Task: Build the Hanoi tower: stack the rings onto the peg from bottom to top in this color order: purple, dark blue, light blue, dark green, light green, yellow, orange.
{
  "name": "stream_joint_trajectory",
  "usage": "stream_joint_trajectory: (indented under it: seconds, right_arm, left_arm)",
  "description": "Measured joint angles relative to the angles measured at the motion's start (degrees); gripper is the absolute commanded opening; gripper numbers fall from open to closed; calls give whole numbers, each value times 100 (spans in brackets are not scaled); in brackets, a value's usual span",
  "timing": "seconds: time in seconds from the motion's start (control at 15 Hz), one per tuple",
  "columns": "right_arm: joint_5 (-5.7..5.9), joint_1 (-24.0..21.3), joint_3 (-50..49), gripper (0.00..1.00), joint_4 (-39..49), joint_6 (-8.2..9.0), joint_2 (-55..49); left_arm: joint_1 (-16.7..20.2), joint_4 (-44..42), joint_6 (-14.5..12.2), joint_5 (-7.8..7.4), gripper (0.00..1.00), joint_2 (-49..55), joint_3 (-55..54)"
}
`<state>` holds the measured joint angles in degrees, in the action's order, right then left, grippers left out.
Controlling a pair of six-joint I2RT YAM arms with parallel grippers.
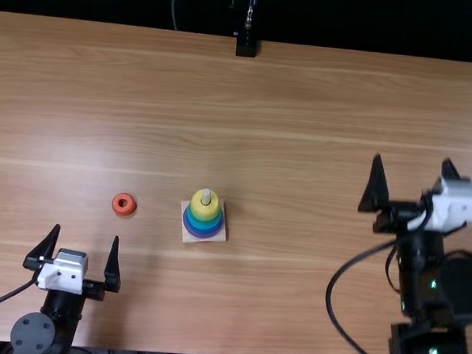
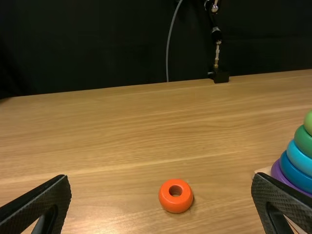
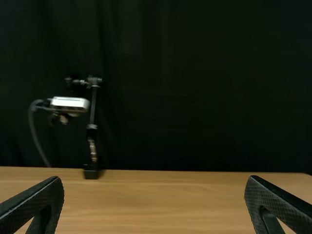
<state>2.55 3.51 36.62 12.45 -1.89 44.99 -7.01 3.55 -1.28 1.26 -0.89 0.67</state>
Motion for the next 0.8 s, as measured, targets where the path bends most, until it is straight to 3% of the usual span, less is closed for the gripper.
stream_joint_trajectory:
  seconds: [0.33, 0.47, 0.8]
  right_arm:
    - [-20, -205, -2900, 100, 260, -11, -3056]
    - [-24, -216, -3427, 100, 210, -11, -3827]
    - [-37, -216, -3521, 100, -1469, -11, -4426]
  left_arm:
    - [-2, 2, 2, -2, 100, 0, 2]
    - [0, 2, -2, -7, 100, 0, 2]
    - [-2, 0, 2, -4, 100, 0, 2]
